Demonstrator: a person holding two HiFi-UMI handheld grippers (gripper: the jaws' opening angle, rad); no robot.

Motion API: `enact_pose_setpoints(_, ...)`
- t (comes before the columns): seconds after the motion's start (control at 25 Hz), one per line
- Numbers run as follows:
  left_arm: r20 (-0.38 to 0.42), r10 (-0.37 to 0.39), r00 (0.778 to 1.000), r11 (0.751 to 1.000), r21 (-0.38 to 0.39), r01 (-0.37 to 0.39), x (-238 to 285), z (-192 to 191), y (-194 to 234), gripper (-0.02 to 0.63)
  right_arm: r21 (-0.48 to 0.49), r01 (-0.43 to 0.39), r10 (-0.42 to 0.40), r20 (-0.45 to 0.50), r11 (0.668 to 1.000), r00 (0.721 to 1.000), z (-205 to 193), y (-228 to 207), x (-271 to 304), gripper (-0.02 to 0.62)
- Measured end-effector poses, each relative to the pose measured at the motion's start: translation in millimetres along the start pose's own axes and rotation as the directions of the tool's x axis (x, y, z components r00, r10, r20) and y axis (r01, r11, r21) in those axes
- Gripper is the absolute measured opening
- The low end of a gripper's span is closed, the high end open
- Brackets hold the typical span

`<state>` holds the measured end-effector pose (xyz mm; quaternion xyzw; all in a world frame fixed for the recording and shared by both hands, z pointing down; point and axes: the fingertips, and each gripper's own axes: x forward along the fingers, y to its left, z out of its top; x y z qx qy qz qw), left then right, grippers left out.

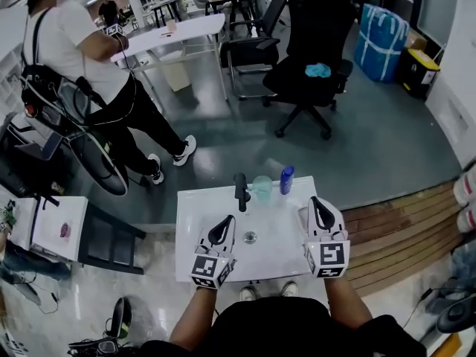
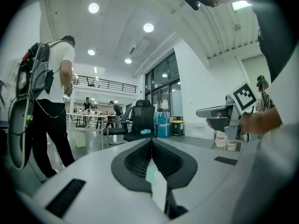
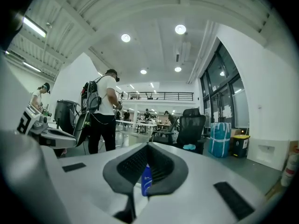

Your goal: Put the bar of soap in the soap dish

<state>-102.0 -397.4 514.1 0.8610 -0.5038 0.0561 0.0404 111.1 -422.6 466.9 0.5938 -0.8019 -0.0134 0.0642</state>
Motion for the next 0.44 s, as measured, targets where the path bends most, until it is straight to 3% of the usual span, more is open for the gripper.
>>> enact_pose_setpoints(0.44, -0.001, -0.011, 1.000, 1.000, 0.001, 0.011, 0.3, 2.2, -3.5, 0.020, 0.006, 0.012, -0.012, -0.001, 1.000, 1.000, -0.7, 2.0, -5.2, 0.017)
